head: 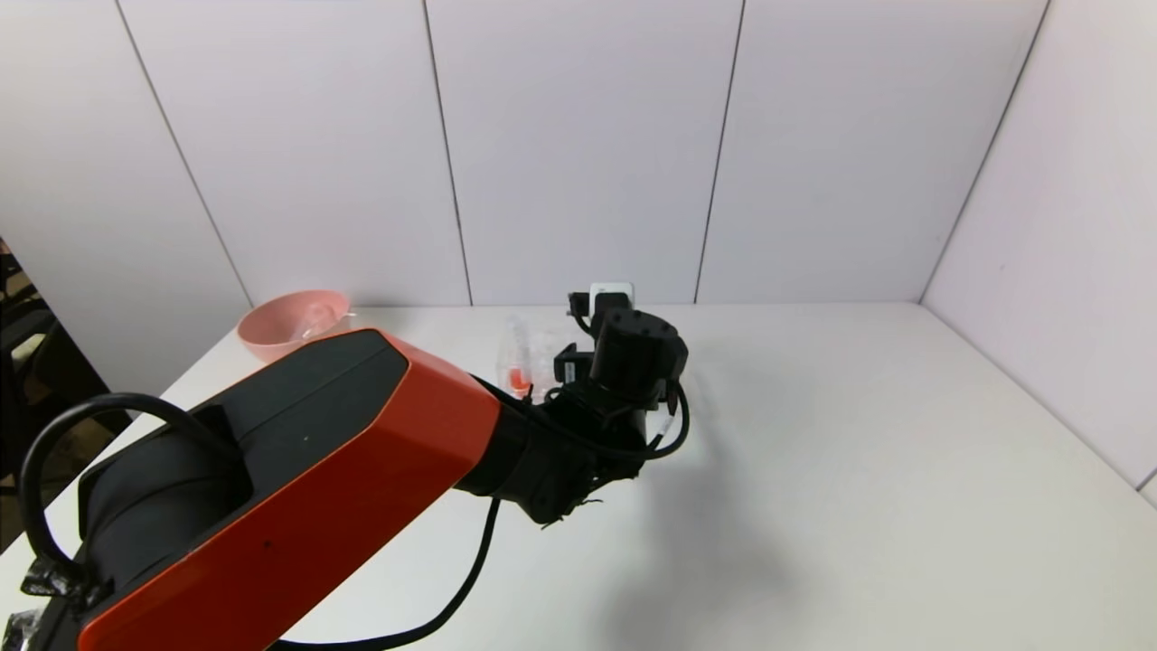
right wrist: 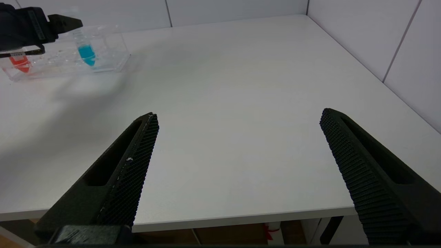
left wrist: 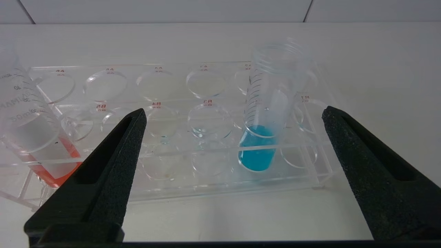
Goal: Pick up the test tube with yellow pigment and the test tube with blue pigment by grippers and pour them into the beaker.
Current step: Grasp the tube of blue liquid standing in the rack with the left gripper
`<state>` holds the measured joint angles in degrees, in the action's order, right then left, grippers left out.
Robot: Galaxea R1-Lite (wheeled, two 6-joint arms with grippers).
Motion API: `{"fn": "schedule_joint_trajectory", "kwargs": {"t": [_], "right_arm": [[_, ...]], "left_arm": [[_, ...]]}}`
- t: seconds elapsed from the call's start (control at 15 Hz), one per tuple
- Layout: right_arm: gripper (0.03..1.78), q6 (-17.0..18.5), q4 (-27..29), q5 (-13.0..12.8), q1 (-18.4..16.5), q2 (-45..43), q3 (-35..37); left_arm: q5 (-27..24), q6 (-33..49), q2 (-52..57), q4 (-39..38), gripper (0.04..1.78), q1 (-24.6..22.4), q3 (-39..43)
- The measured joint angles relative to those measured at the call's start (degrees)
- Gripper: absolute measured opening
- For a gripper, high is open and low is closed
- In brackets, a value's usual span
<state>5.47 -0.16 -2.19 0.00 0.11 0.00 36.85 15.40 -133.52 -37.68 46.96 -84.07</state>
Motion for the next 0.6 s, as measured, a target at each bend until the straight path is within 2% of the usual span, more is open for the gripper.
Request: {"fn": "schedule_joint_trajectory", "kwargs": {"t": [0.33, 0.6], "right_arm": [[1.71, -0.02, -0.02, 0.0, 0.0, 0.0, 0.0], [1.71, 0.0, 0.0, 0.02, -0.02, 0.0, 0.0]], "left_arm": [[-0.04, -1.76, -3.61, 1.66, 1.78, -0.9, -6.28], [-0.61, -2.45, -5.25, 1.83, 1.78, -0.85, -8.22]]}}
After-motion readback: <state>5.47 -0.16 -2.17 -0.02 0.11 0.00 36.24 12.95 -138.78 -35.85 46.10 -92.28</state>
